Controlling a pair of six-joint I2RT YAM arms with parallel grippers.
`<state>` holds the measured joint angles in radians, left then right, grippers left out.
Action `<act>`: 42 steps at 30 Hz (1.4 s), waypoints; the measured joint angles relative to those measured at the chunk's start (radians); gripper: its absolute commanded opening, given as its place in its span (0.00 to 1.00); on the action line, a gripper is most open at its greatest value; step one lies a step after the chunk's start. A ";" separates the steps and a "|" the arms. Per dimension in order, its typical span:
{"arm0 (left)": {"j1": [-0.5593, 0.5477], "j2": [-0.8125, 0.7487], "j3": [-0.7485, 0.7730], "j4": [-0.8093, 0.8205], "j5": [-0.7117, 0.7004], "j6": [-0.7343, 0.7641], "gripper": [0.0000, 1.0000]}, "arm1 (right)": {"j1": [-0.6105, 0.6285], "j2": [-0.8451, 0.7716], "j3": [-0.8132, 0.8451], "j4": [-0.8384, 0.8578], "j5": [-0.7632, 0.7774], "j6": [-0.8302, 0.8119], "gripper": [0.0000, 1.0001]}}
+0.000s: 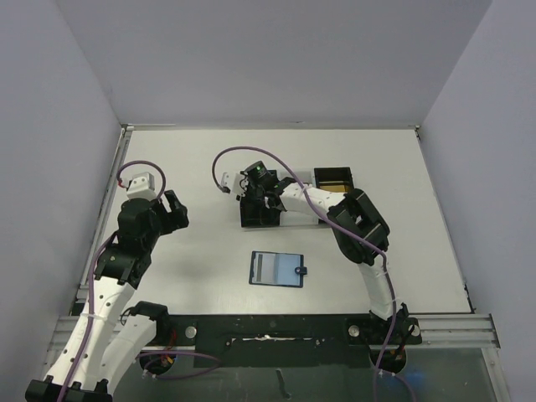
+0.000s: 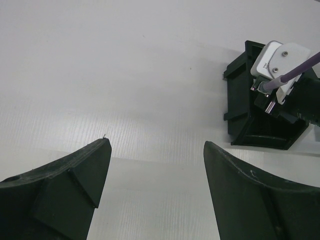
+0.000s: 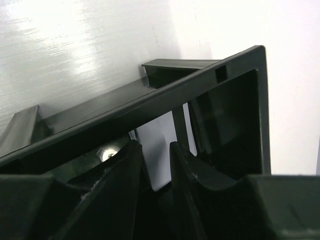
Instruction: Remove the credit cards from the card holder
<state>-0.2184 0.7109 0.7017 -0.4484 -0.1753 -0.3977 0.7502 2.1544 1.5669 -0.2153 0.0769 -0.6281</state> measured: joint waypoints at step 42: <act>0.005 0.142 0.000 0.030 0.158 0.045 0.75 | -0.114 -0.925 -0.671 0.182 0.352 1.215 0.69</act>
<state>-0.2131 0.8524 0.7013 -0.4187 -0.0170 -0.3531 0.6357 1.2297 0.8963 -0.0334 0.4286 0.5873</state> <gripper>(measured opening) 0.745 0.675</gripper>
